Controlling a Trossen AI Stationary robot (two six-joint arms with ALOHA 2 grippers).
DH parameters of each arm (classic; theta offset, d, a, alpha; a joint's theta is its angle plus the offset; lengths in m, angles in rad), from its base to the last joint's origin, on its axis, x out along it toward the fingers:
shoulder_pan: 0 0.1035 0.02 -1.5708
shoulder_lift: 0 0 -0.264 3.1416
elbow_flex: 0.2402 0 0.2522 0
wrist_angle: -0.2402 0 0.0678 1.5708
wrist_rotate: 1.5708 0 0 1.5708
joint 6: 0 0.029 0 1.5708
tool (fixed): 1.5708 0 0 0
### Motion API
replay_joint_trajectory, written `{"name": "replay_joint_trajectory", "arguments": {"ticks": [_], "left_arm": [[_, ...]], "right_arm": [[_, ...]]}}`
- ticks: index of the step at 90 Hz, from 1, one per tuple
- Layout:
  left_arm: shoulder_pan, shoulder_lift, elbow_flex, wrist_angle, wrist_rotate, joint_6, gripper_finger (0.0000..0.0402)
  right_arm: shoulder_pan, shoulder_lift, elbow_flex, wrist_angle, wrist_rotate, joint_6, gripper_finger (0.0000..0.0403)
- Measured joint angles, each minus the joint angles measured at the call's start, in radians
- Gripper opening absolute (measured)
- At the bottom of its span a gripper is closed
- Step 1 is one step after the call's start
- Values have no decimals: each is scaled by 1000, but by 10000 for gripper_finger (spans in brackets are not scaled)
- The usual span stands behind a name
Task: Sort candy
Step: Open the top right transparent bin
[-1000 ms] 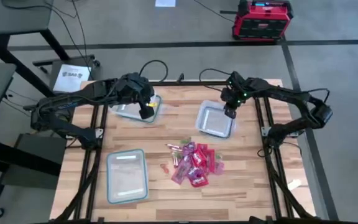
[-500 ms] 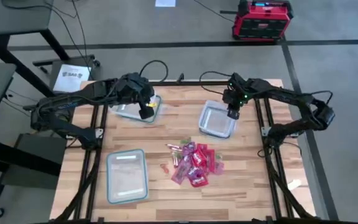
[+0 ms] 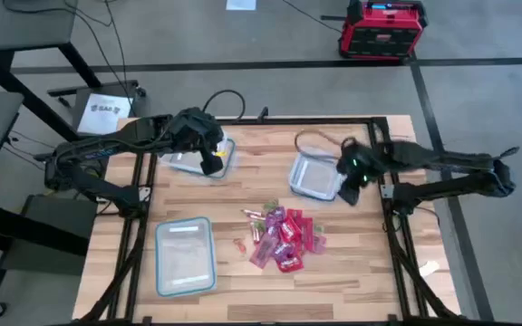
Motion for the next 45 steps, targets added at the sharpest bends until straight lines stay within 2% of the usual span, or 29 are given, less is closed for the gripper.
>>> {"name": "replay_joint_trajectory", "arguments": {"ticks": [10, 19, 32, 45], "left_arm": [[0, 0, 0, 0, 0, 0, 0], [0, 0, 0, 0, 0, -4, 0], [0, 0, 0, 0, 0, -8, 0], [0, 0, 0, 0, 0, -8, 0]], "right_arm": [[166, 3, -81, 153, 92, 213, 145], [259, 45, -146, 264, 151, 358, 132], [299, 127, -206, 315, 249, 520, 113], [285, 213, -238, 347, 273, 555, 90]]}}
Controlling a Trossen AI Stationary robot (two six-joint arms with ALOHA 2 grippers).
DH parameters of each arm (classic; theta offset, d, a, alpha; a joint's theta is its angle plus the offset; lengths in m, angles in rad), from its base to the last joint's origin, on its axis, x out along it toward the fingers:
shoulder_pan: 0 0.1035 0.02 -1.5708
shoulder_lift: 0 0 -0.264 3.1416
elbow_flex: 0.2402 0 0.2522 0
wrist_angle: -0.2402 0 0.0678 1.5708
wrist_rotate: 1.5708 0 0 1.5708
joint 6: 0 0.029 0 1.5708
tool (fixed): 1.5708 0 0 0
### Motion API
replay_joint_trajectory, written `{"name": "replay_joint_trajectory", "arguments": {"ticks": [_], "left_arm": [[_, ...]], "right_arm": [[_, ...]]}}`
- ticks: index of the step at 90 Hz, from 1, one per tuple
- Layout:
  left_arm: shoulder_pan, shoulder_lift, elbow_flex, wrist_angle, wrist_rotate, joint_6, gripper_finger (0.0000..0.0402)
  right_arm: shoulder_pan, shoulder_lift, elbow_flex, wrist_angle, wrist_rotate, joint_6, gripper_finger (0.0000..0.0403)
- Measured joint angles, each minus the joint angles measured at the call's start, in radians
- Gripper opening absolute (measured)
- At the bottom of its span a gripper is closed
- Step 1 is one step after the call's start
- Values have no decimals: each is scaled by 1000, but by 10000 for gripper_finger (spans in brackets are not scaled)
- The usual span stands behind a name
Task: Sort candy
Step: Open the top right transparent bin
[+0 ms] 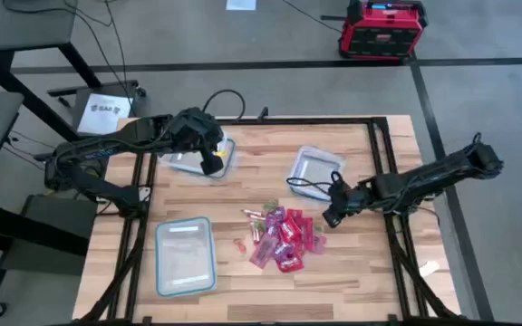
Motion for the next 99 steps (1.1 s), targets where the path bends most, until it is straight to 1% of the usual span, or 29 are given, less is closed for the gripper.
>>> {"name": "replay_joint_trajectory", "arguments": {"ticks": [8, 18, 29, 40, 50, 56, 62, 70, 80, 90, 99], "left_arm": [[0, 0, 0, -2, 0, 0, 0], [0, 0, 0, -8, 0, 3, 0], [0, 0, 0, -8, 0, 7, 0], [0, 0, 0, -9, 0, 7, 0], [0, 0, 0, -15, 0, 7, 0], [0, 0, 0, -15, 0, 7, 0], [0, 0, 0, -16, 0, 7, 0], [0, 0, 0, -16, 0, 7, 0], [0, 0, 0, -26, 0, -2, 0], [0, 0, 0, -42, 0, -9, 0], [0, 0, 0, -43, 0, -11, 0]], "right_arm": [[-17, 49, -14, 31, 11, 0, 70], [-48, 104, -24, 55, 65, 8, 40], [-79, 137, -25, 84, 132, -15, 6], [-114, 161, -24, 91, 177, -57, 7], [-159, 169, -28, 87, 256, -100, 6], [-201, 172, -28, 79, 302, -140, 2], [-253, 176, -29, 62, 320, -191, 1], [-321, 181, -29, 60, 315, -258, 1], [-353, 162, -29, 65, 250, -319, 0], [-313, 131, -29, 127, 176, -319, 0], [-242, 125, -29, 260, 159, -276, 0]]}}
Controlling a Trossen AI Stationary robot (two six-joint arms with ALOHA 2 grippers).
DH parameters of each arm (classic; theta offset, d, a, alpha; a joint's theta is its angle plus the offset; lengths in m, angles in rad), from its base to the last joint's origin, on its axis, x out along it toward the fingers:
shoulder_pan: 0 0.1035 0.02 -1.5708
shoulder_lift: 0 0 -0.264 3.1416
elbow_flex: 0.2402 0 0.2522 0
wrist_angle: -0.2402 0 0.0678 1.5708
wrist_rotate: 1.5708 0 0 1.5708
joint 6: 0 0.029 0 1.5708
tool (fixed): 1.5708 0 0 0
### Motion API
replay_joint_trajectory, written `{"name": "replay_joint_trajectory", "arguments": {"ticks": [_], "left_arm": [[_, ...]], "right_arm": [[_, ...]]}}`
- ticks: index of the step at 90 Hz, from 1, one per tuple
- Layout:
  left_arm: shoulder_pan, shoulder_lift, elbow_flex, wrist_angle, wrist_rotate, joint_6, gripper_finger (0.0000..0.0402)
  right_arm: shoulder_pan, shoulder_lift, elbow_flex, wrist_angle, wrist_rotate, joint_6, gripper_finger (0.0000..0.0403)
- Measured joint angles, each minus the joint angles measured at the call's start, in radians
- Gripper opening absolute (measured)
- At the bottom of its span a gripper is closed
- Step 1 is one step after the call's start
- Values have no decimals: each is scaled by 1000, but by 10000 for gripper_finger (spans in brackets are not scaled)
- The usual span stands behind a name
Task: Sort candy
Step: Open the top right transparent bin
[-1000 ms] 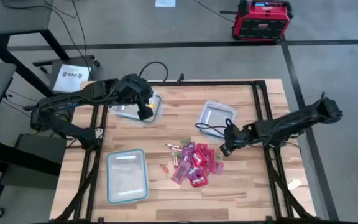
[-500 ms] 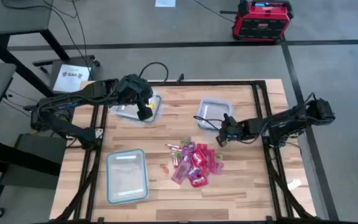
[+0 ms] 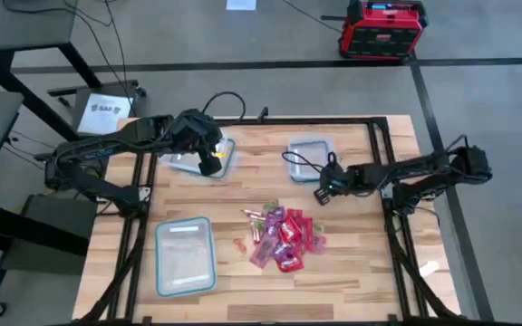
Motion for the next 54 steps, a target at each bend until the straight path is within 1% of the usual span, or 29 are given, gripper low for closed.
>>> {"name": "replay_joint_trajectory", "arguments": {"ticks": [8, 14, 30, 37, 44, 54], "left_arm": [[0, 0, 0, 3, 0, 0, 0], [0, 0, 0, 6, 0, 0, 0], [0, 0, 0, 7, 0, -3, 0], [0, 0, 0, 6, 0, -8, 0], [0, 0, 0, 4, 0, -8, 0], [0, 0, 0, 2, 0, -8, 0]], "right_arm": [[49, 33, 1, 144, -1, 14, 0], [62, 80, 1, 236, 8, 12, 0], [29, 234, 0, 464, 45, -49, 0], [10, 286, 1, 548, 90, -71, 0], [-8, 323, 1, 569, 141, -81, 0], [-35, 358, 2, 539, 168, -95, 0]]}}
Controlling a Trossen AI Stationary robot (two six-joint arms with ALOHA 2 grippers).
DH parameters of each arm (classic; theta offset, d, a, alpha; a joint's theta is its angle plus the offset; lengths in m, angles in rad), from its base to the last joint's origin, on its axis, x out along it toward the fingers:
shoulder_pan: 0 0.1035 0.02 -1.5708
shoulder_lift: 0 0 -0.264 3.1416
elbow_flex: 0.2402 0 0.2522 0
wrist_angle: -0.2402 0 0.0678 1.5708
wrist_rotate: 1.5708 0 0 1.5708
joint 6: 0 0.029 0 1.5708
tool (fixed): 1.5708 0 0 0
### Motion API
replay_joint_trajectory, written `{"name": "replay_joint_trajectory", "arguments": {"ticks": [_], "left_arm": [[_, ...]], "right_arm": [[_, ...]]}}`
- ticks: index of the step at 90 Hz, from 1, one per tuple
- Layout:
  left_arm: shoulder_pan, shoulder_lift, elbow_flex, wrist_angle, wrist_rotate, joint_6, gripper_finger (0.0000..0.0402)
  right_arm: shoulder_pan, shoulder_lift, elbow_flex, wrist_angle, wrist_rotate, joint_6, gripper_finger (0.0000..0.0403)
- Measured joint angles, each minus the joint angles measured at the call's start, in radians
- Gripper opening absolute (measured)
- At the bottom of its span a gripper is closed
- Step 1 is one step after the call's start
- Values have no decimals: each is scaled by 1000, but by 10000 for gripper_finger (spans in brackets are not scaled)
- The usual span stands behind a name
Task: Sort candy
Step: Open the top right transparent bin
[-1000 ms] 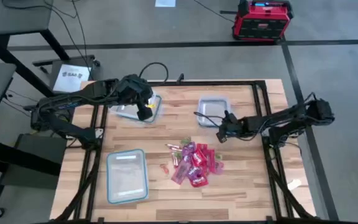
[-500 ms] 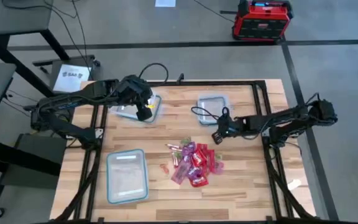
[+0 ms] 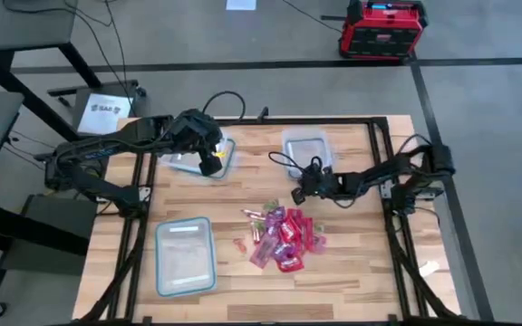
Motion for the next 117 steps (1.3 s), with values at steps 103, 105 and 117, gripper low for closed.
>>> {"name": "replay_joint_trajectory", "arguments": {"ticks": [103, 105, 117], "left_arm": [[0, 0, 0, 5, 0, -26, 0], [0, 0, 0, 5, 0, -26, 0], [0, 0, 0, -3, 0, -31, 0]], "right_arm": [[147, -153, -2, -66, 241, 38, 0], [145, -135, -2, -38, 239, 29, 0], [120, -30, -1, 61, 239, 37, 0]]}}
